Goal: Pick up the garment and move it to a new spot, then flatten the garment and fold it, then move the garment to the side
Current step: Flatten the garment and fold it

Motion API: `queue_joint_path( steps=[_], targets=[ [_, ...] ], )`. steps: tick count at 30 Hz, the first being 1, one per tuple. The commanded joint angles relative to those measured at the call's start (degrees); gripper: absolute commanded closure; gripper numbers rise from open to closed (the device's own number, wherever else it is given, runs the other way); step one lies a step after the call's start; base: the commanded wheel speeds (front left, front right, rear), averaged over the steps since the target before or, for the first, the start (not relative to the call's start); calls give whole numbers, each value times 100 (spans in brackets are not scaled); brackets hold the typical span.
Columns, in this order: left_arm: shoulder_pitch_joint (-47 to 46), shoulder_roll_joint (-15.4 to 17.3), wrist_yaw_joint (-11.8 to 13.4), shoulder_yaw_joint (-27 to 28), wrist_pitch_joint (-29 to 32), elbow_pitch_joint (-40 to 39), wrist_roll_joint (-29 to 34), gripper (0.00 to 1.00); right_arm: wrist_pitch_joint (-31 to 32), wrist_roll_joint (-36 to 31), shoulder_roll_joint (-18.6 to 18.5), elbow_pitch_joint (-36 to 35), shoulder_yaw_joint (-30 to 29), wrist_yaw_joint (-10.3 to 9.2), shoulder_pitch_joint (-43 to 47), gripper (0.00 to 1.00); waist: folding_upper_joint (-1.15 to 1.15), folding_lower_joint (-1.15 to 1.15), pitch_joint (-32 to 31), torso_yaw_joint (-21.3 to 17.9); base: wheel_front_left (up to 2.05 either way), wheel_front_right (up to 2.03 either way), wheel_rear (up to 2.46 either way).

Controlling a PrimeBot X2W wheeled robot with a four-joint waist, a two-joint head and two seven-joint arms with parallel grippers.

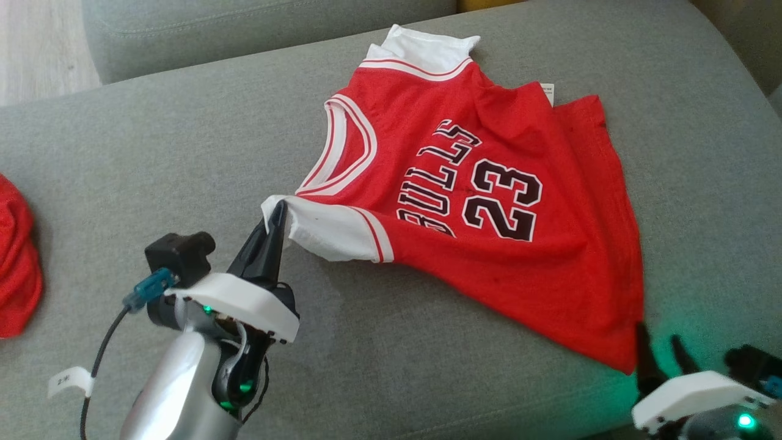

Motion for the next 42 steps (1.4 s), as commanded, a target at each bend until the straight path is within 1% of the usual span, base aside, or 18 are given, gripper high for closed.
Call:
queue_joint_path(
  steps=[1, 6, 17, 18, 19, 20, 21, 26, 29, 31, 34, 37, 40, 42],
  targets=[
    [-245, 55, 34, 217, -81, -221, -42, 100, 104, 141, -39, -78, 255, 43, -83, 0, 0, 0, 12, -15, 0, 0, 0],
    [-223, 85, 65, 198, -89, -240, -30, 100, 376, 316, -39, 40, 462, 43, -59, 0, 0, 0, 24, -49, 0, 0, 0],
    [-235, 102, 98, 142, -113, -197, -33, 100, 807, 479, -39, 131, 658, 43, -24, 0, 0, 0, 0, 4, 0, 0, 0],
    [-235, 102, 101, 137, -119, -190, -34, 100, 844, 512, -39, 133, 677, 43, -25, 5, 0, 0, -5, 10, 0, 0, 0],
    [-236, 99, 108, 127, -130, -179, -37, 100, 890, 572, -39, 128, 699, 43, -31, 77, 0, 0, -9, 25, 0, 0, 0],
    [-236, 99, 108, 127, -130, -179, -37, 100, 890, 572, -39, 128, 699, 43, -31, 77, 0, 0, -9, 25, 0, 0, 0],
    [-238, 96, 111, 122, -137, -175, -38, 100, 917, 583, -39, 124, 719, 43, -31, 100, 0, 0, -9, 34, 0, 0, 0],
    [-224, 115, 134, 137, -180, -164, -62, 100, 849, 515, -39, -194, 833, 43, -72, 100, 0, 0, -37, 50, 0, 0, 0],
    [-223, 119, 156, 181, -230, -196, -99, 100, 799, 397, -41, -630, 892, 43, -149, 100, 0, 0, -70, 46, 0, 0, 0],
    [-229, 84, 150, 245, -258, -251, -206, 100, 807, 271, -124, -980, 932, 43, -235, 100, 0, 0, -107, 40, 0, 0, 0],
    [-286, 27, 180, 400, -295, -400, -399, 100, 923, 184, -362, -1558, 1010, 43, -470, 100, 0, 0, -158, 39, 0, 0, 0],
    [-409, -54, 159, 577, -278, -644, -713, 100, 1098, 149, -719, -2057, 1058, 43, -879, 100, 0, 0, -229, 50, 0, 0, 0],
    [-629, -130, 149, 769, -213, -967, -1073, 100, 1265, 118, -1099, -2373, 1046, 43, -1428, 100, 0, 0, -322, 101, 0, 0, 0],
    [-825, -168, 190, 895, -170, -1198, -1266, 100, 1364, 178, -1265, -2493, 1059, 43, -1843, 100, 0, 0, -405, 141, 0, 0, 0]
  ],
)
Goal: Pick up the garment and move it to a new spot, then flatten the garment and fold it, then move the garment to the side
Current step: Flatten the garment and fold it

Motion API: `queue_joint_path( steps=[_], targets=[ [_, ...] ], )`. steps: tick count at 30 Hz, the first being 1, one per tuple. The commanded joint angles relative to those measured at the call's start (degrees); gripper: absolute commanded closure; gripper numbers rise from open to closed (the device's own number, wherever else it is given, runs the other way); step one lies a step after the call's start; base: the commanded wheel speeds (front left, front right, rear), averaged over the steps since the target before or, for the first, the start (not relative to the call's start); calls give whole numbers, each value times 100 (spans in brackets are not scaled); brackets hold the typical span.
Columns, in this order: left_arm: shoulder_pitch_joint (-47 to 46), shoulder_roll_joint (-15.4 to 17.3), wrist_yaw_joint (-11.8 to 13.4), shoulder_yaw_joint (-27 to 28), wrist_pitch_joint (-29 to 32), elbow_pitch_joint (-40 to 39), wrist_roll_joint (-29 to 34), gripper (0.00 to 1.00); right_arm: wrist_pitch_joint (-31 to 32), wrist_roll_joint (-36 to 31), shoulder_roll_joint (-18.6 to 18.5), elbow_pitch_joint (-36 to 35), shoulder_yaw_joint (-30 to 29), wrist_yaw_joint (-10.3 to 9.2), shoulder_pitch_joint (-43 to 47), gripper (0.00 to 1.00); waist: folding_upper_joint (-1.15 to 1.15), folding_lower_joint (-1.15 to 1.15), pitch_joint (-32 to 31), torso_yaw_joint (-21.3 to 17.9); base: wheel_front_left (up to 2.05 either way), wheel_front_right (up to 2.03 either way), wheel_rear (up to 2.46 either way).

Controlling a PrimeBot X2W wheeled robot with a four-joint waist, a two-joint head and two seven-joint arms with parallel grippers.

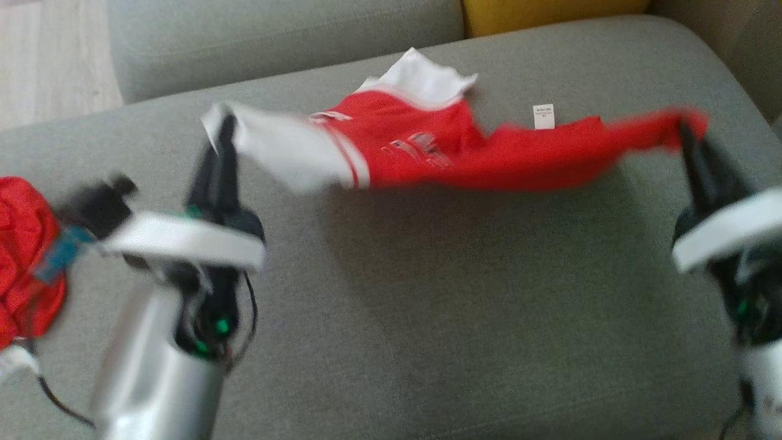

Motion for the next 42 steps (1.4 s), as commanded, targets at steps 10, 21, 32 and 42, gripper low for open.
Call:
queue_joint_path(
  steps=[10, 21, 32, 42],
  targets=[
    [-1245, -82, 617, 651, 229, -1365, -663, 100, 247, 290, -631, -77, 695, 43, -1950, 100, 0, 0, -454, 247, 0, 0, 0],
    [-1131, -111, 1294, 782, 380, -2180, -755, 100, 1029, 950, -339, -91, 350, 43, -2130, 100, 0, 0, -711, 459, 0, 0, 0],
    [-1918, 91, 1653, 1091, 953, -1512, -1229, 100, 1807, 925, 186, -139, -166, 43, -2575, 100, 0, 0, -30, 485, 0, 0, 0],
    [-4878, 427, 1311, 1091, 775, 772, -994, 100, 850, 410, 38, 1601, 69, 43, -4945, 100, 0, 0, 1563, 540, 0, 0, 0]
  ],
)
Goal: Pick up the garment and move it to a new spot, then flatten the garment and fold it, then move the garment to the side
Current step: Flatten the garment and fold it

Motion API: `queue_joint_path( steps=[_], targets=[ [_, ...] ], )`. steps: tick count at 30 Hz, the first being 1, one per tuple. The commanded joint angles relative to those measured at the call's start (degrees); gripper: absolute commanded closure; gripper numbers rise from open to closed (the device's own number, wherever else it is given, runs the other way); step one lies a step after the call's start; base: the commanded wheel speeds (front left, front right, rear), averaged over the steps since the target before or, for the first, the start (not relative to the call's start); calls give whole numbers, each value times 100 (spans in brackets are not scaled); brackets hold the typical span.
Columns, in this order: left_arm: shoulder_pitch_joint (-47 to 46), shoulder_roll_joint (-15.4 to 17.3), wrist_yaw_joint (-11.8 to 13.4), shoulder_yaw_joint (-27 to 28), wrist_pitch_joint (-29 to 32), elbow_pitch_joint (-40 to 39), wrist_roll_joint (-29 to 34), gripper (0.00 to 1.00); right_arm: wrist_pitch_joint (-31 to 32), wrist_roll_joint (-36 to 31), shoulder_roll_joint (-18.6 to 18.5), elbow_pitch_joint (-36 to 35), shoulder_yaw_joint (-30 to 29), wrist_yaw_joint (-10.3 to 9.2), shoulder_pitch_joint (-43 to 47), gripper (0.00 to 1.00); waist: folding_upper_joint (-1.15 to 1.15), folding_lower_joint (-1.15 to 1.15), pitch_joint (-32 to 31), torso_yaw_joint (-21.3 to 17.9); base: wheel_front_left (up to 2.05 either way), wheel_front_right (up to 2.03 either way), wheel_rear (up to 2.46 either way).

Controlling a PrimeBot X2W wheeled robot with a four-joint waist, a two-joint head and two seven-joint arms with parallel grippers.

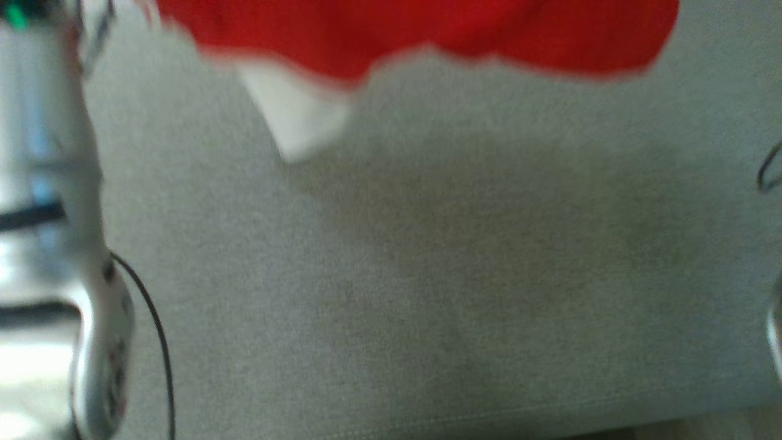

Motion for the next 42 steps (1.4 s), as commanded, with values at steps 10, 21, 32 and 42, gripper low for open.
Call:
queue_joint_path(
  steps=[10, 21, 32, 42],
  targets=[
    [-1744, 192, -875, 172, -1136, 1704, 247, 100, -2443, 60, -45, 1655, 401, 43, -1718, 100, 0, -1, 1138, 322, 0, 0, 0],
    [-235, 96, -1772, -787, -1160, 2754, 669, 100, -2271, 816, -342, 3104, 1312, 43, -448, 100, 0, -1, 968, 562, 0, 0, 0],
    [1734, 614, -1889, -1504, -732, 2906, 477, 100, -1419, 1378, -743, 3452, 2462, 43, 835, 100, 0, -1, 292, 679, 0, 0, 0],
    [2890, 1385, -1891, -2519, 188, 1985, 57, 100, -1187, 1478, -1368, 3214, 3530, 43, 1325, 100, 0, -1, -204, 763, 0, 0, 0]
  ],
)
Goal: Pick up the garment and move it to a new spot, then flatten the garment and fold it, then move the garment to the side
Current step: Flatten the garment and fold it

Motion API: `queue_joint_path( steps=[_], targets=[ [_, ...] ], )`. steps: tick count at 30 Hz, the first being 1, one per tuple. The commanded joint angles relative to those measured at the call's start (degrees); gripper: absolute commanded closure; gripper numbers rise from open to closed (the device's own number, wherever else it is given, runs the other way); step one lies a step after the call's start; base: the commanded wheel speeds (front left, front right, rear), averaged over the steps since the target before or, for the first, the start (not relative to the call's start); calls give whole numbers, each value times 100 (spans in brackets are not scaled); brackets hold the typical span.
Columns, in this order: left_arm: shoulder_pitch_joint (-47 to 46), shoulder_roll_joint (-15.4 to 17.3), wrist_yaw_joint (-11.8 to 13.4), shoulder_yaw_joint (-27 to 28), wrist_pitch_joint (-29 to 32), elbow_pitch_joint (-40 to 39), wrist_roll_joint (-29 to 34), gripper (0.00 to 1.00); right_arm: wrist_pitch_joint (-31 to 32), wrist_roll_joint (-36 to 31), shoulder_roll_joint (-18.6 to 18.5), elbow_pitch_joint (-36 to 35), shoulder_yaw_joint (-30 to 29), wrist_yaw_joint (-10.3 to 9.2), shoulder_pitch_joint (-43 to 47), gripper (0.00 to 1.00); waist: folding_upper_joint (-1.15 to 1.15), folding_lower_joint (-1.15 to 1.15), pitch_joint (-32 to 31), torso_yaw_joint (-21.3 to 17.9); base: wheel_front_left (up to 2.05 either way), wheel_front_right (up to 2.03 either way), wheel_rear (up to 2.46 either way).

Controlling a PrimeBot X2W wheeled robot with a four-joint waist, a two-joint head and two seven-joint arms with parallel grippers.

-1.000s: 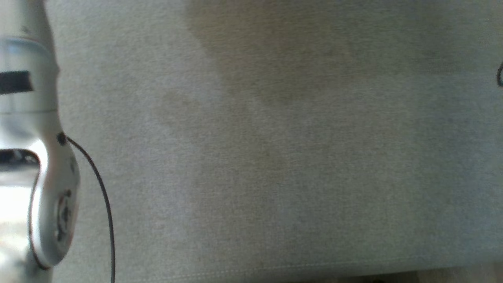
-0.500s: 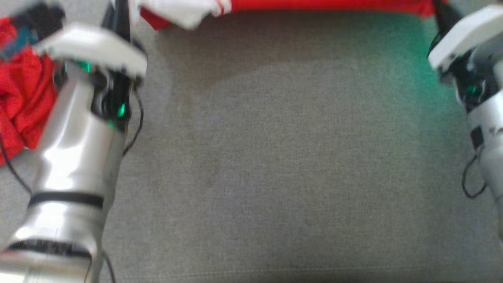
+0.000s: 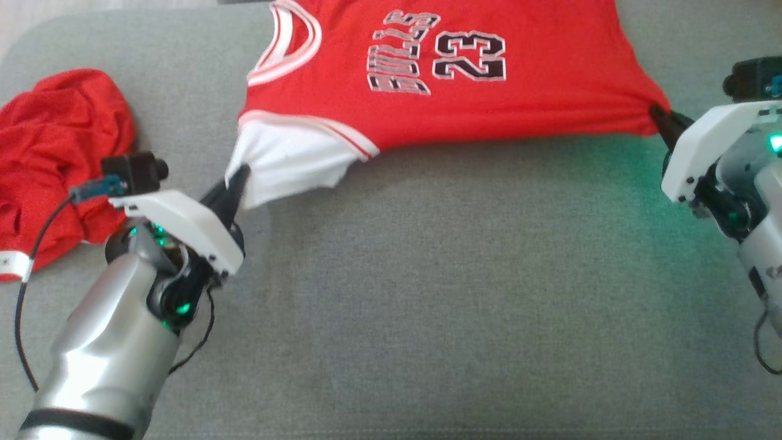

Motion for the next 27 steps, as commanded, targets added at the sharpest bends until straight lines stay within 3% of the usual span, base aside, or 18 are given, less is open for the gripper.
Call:
queue_joint_path(
  steps=[1, 15, 27],
  targets=[
    [-106, 342, 3, 160, 54, -223, -61, 100, 54, 65, -186, -147, 103, 37, 139, 100, 0, 1, -74, 27, 0, 0, 0],
    [631, 1168, 3, -395, 1092, -1363, -799, 100, 697, 607, -1176, -865, 1444, 37, 553, 100, 0, 1, -453, 60, 0, 0, 0],
    [1237, 1832, 2, -534, 1867, -2283, -1409, 100, 1355, 1500, -1820, -1651, 2054, 37, 895, 100, 0, 1, -684, -37, 0, 0, 0]
  ],
)
